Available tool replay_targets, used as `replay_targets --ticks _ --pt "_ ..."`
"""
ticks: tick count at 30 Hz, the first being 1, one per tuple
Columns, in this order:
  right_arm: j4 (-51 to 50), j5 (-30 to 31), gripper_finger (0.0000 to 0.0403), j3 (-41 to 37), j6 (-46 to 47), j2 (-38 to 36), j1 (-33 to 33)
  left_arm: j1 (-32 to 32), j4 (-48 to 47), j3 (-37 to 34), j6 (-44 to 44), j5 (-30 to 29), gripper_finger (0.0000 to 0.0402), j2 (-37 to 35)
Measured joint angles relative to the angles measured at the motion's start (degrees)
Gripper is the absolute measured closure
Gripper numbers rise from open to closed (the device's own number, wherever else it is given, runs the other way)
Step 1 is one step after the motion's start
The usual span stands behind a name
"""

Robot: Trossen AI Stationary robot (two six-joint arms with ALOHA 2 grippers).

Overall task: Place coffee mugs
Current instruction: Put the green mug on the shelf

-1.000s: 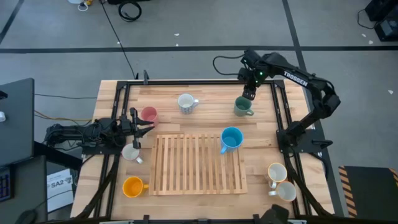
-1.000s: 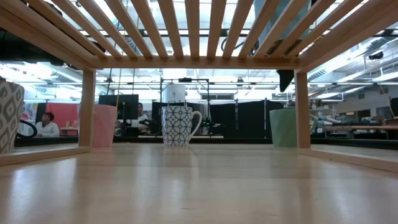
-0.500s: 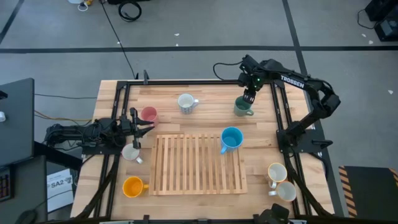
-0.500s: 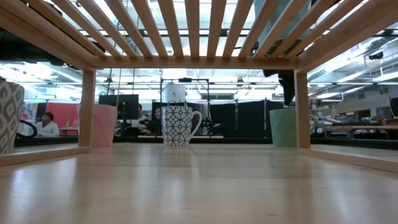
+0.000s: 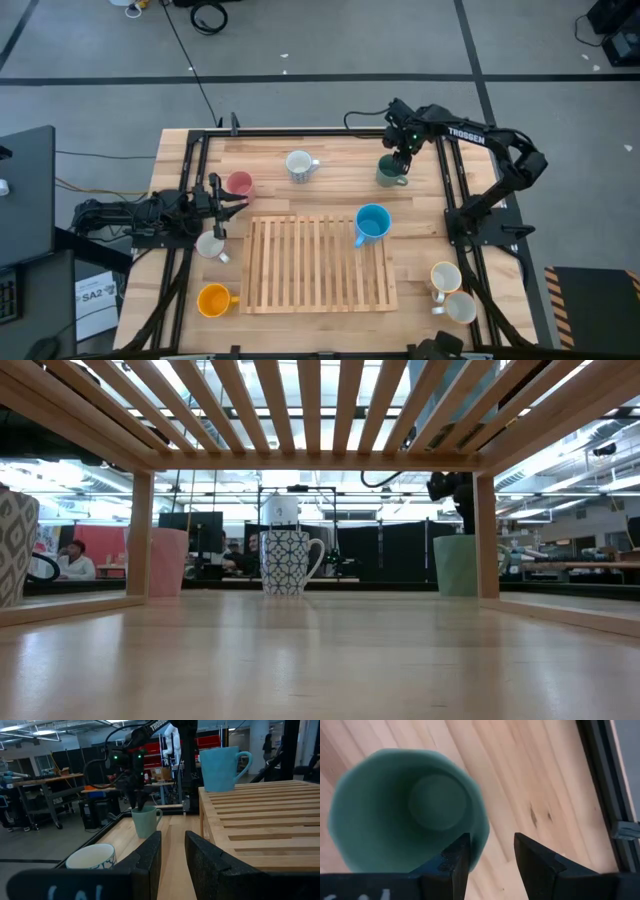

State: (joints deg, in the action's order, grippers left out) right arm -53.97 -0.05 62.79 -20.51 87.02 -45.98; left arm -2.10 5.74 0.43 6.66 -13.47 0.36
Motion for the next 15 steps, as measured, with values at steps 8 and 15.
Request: replay_targets --ticks 8,15 --pt "3.20 -0.02 0.0244 -2.93 1.26 0.00 0.02 0.00 0.01 0.02 0.00 -0.01 0.0308 0.00" --pt "3.32 -0.02 0.0248 -3.59 1.49 0.00 0.02 0.01 0.01 0.01 0.01 0.00 0.0308 0.00"
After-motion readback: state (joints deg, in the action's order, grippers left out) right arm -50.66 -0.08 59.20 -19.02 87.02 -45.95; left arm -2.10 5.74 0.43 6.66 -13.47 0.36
